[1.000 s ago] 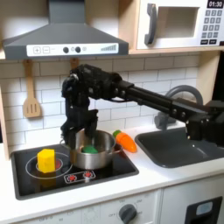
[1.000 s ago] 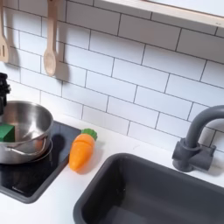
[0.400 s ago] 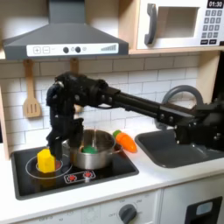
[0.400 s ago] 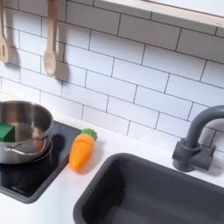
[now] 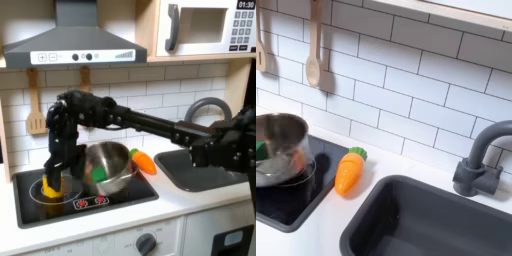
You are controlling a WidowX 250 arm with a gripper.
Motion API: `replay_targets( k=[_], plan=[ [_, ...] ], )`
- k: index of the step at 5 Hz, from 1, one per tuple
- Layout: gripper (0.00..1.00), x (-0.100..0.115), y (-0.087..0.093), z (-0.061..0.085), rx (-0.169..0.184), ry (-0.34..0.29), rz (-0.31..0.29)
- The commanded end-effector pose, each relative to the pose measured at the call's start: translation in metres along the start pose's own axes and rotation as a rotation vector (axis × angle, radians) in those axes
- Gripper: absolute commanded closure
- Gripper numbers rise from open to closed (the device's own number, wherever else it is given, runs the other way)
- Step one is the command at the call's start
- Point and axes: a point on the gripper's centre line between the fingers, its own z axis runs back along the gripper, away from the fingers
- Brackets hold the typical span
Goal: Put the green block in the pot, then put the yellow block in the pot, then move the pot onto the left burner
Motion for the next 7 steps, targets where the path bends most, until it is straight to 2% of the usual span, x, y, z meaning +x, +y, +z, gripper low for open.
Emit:
replay_targets(
  k=[1, 3, 4, 5, 7],
  plan=[
    [0.00, -0.003, 0.006, -0.016, 0.015, 0.045, -0.005],
    [0.00, -0.005, 0.001, -0.017, 0.008, 0.050, -0.025],
    [0.00, -0.004, -0.004, -0.010, -0.014, 0.038, -0.029],
    [0.00, -0.004, -0.014, -0.001, -0.052, 0.026, -0.046],
    [0.00, -0.005, -0.023, 0.010, -0.084, 0.008, -0.064]
  ],
)
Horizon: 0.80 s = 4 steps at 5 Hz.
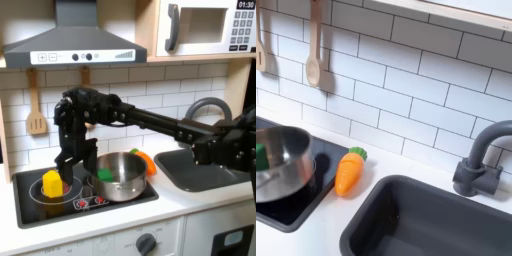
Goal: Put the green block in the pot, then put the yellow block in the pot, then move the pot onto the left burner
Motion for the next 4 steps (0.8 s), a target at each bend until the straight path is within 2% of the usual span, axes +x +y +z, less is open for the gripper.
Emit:
replay_targets(
  k=[1, 2, 3, 4],
  plan=[
    [0.00, -0.002, -0.004, 0.001, -0.008, 0.002, -0.010],
    [0.00, -0.005, -0.009, -0.001, -0.008, 0.006, -0.032],
    [0.00, -0.007, -0.010, 0.004, -0.023, -0.006, -0.033],
    [0.00, -0.010, -0.019, 0.003, -0.026, -0.001, -0.062]
  ],
)
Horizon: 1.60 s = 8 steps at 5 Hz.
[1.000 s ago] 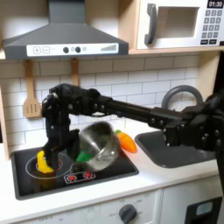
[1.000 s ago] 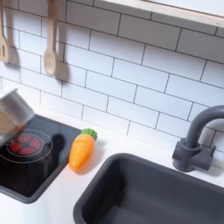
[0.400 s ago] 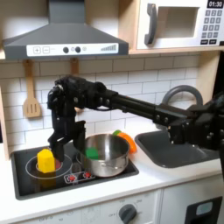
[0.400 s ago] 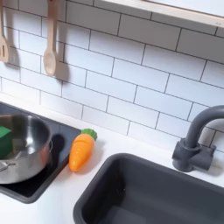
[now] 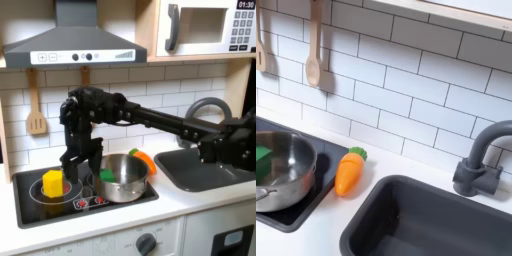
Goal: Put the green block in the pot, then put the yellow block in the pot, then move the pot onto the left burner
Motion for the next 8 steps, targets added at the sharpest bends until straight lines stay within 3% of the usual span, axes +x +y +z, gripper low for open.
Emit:
replay_targets(
  k=[1, 4, 5, 6, 7, 8],
  plan=[
    [0.00, -0.007, -0.013, 0.007, -0.006, -0.009, -0.037],
    [0.00, -0.003, -0.025, 0.003, 0.009, 0.020, -0.086],
    [0.00, 0.003, -0.020, -0.002, 0.020, 0.045, -0.115],
    [0.00, 0.009, -0.016, -0.011, 0.055, 0.079, -0.162],
    [0.00, 0.009, -0.016, -0.017, 0.051, 0.133, -0.261],
    [0.00, 0.007, -0.017, -0.015, 0.044, 0.119, -0.280]
  ],
)
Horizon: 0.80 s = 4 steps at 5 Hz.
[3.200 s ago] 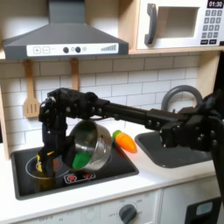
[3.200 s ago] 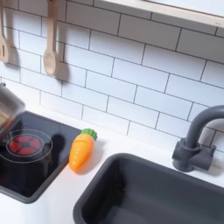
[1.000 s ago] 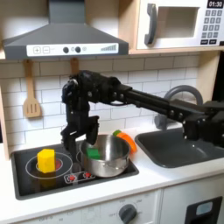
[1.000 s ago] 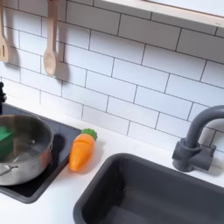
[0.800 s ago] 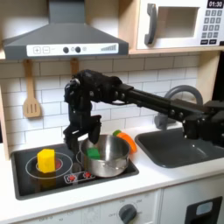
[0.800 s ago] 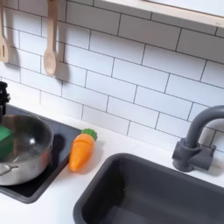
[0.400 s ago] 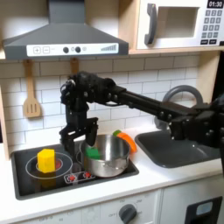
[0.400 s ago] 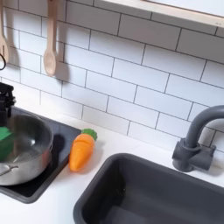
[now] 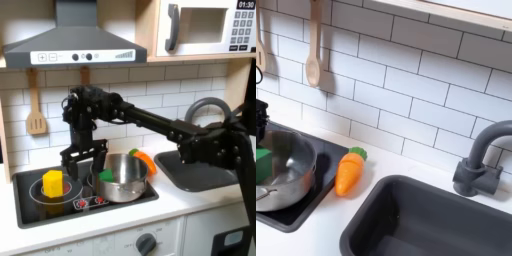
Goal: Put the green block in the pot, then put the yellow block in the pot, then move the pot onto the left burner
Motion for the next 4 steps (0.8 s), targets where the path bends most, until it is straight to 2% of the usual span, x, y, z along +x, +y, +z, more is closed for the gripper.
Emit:
replay_targets(
  k=[1, 4],
  plan=[
    [0.00, -0.0034, -0.0074, -0.0018, -0.021, -0.009, -0.041],
    [0.00, -0.0081, -0.0151, -0.0072, -0.029, -0.034, -0.051]
  ],
)
